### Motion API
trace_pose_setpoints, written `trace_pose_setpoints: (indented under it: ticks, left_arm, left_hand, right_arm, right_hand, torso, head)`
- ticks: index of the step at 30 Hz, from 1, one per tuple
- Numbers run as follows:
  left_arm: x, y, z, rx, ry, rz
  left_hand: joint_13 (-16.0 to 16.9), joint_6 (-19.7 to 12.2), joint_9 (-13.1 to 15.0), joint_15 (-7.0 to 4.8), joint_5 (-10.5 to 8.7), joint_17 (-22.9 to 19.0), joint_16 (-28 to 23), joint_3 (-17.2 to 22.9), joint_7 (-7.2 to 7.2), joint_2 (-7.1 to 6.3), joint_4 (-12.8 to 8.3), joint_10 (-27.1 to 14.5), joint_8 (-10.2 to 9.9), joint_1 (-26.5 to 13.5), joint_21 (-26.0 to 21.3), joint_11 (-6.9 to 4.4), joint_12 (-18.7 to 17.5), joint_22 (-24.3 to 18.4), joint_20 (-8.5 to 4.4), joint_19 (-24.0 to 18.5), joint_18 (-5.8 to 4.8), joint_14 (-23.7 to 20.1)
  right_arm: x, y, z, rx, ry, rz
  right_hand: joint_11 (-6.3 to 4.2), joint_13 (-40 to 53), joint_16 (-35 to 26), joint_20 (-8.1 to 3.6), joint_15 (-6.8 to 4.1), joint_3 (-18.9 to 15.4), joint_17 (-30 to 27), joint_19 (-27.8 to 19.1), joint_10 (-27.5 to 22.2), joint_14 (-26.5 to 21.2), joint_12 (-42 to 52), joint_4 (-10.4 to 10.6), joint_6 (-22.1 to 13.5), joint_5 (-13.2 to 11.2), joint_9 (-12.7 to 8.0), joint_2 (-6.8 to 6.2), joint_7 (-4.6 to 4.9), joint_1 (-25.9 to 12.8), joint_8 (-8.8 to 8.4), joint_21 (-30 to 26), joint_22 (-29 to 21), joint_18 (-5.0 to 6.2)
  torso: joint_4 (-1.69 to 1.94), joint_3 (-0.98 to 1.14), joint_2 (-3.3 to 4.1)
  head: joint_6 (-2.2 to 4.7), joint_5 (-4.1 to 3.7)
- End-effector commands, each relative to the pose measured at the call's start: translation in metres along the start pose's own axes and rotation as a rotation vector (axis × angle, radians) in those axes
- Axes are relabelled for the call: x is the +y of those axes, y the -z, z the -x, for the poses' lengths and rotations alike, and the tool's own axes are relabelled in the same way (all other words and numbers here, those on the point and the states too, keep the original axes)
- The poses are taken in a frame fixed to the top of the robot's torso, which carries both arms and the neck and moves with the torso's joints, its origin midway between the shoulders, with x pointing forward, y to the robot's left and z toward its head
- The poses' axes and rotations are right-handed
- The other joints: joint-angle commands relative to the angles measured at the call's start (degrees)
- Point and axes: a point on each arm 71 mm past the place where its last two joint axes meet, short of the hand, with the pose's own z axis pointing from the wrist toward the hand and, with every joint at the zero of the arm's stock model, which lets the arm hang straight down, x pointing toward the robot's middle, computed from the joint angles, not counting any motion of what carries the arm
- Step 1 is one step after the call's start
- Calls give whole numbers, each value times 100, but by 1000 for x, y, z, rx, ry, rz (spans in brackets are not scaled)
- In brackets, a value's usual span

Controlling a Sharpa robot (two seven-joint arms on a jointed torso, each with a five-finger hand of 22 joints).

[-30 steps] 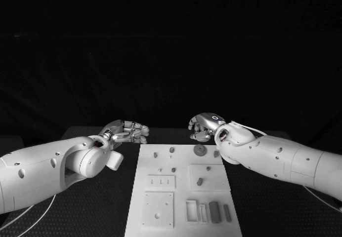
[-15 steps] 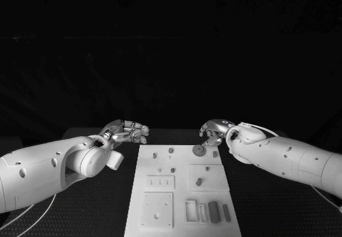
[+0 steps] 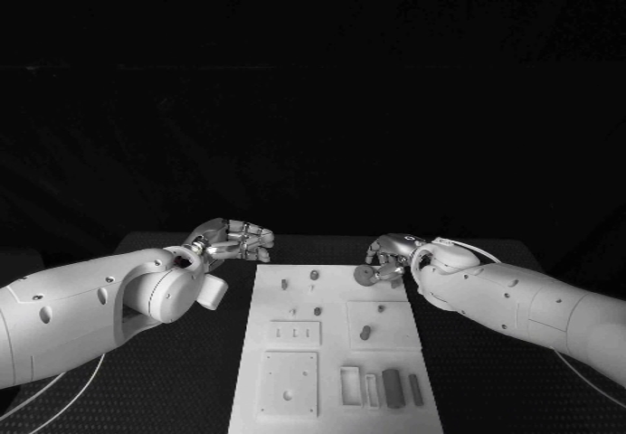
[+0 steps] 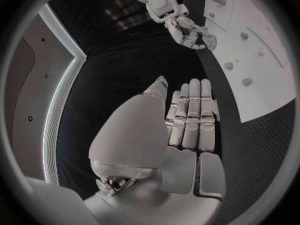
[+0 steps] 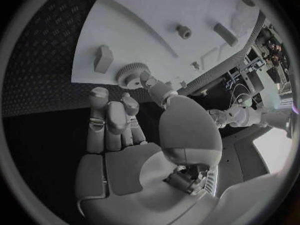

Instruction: Assemble the parts on the task board

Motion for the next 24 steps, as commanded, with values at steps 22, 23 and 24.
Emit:
trace_pose_setpoints:
  ticks: [22,23,24]
  left_arm:
    - [-2,0,-2,16,-2,-11]
    - [-2,0,-2,16,-2,-11]
    - [-2,0,-2,16,-2,-11]
  left_hand:
    - [-3,1,-12,4,5,15,-33,-42,21,23,21,50,-32,17,-27,-7,-29,13,4,33,88,41]
    - [-3,1,-12,4,5,16,-33,-42,21,24,21,50,-32,17,-27,-7,-29,13,4,33,88,41]
    - [-3,1,-12,4,5,16,-34,-43,21,24,21,50,-32,16,-27,-7,-30,13,4,33,88,41]
  right_arm:
    - [4,-3,-18,68,-9,12]
    - [4,-3,-18,71,-8,11]
    - [3,-3,-19,71,-8,10]
  right_hand:
    - [13,-8,47,-94,5,-5,5,18,-43,-18,54,-4,132,-16,54,270,-35,-78,76,83,115,264]
    - [11,-10,46,-94,3,-4,0,16,-43,-20,55,-10,136,-16,56,282,-38,-76,79,84,115,264]
    - [9,-11,45,-94,1,-3,-4,14,-43,-23,54,-13,136,-16,56,291,-39,-76,79,86,115,264]
  torso:
    - [8,3,7]
    - [8,4,7]
    - [8,7,6]
  head:
    - [-69,19]
    - [-71,21]
    - [-75,23]
